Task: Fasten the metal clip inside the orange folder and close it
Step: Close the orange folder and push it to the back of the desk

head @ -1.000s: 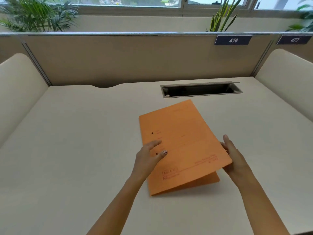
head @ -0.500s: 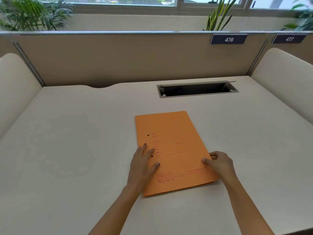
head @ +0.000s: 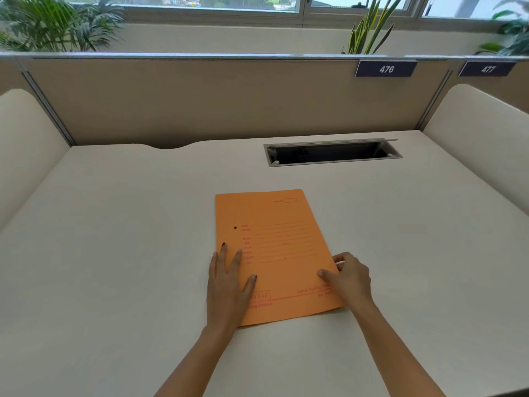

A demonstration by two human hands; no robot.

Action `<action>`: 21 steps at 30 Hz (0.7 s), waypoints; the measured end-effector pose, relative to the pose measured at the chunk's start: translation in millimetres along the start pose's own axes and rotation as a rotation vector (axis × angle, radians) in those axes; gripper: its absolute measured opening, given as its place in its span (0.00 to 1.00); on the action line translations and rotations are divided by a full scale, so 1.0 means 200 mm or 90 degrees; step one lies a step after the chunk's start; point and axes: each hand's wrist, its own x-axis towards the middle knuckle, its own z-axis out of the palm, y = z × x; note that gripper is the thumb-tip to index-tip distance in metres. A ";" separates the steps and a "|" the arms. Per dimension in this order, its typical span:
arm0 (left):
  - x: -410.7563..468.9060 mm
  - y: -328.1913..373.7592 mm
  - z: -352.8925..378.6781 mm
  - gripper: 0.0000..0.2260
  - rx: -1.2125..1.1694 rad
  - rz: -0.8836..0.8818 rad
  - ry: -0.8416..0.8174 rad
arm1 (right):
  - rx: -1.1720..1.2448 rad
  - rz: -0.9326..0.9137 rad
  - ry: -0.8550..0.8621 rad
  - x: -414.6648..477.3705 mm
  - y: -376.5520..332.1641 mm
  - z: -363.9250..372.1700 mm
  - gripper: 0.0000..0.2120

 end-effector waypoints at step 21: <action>0.32 -0.07 -0.45 0.16 -0.381 -0.242 0.155 | 0.275 -0.069 -0.021 0.11 -0.27 0.10 0.06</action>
